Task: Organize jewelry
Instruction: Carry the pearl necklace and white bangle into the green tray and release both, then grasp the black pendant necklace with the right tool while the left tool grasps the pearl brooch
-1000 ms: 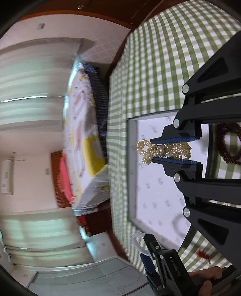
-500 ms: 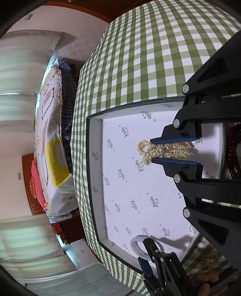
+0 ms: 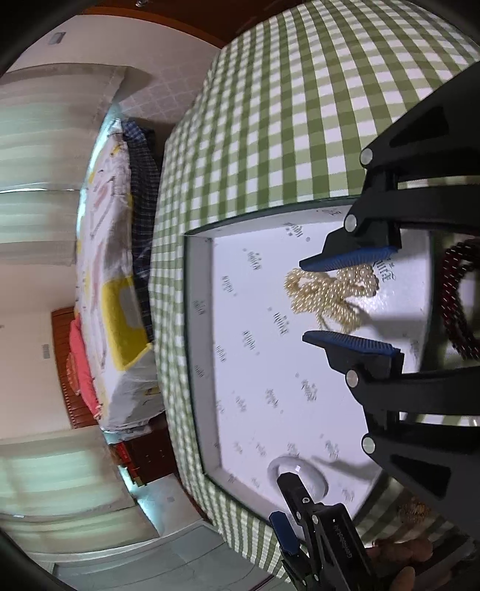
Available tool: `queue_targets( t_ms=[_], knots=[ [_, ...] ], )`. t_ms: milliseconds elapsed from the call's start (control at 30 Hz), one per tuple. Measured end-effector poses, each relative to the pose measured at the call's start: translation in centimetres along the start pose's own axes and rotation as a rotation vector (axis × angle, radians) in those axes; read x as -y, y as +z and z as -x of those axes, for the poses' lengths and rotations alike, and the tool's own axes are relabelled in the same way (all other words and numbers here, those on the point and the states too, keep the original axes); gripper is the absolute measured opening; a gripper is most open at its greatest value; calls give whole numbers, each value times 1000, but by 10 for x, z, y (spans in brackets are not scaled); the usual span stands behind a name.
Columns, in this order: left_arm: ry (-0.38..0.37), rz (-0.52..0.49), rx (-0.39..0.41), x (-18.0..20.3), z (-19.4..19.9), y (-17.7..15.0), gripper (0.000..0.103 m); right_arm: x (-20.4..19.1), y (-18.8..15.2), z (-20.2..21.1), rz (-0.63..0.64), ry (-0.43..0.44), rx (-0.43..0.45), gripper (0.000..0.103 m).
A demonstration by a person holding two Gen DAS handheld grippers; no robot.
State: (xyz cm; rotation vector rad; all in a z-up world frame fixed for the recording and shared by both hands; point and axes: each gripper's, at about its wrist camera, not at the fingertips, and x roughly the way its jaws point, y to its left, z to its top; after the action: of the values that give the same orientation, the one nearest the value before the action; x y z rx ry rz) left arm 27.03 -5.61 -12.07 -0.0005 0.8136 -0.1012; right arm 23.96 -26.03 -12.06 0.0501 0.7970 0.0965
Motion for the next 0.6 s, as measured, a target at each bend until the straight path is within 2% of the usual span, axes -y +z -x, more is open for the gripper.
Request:
queue_targets(
  t_ms=[133, 267, 367, 600],
  knots=[
    [-3, 8, 96, -2, 40, -6, 80, -12, -4, 31, 9, 2, 57, 38],
    [8, 22, 162, -4, 75, -22, 80, -25, -26, 62, 25, -2, 104, 38],
    [12, 24, 169, -7, 96, -41, 80, -32, -53, 85, 38, -11, 125, 38],
    [25, 40, 150, -15, 129, -89, 80, -44, -103, 112, 67, 18, 107, 38]
  ],
)
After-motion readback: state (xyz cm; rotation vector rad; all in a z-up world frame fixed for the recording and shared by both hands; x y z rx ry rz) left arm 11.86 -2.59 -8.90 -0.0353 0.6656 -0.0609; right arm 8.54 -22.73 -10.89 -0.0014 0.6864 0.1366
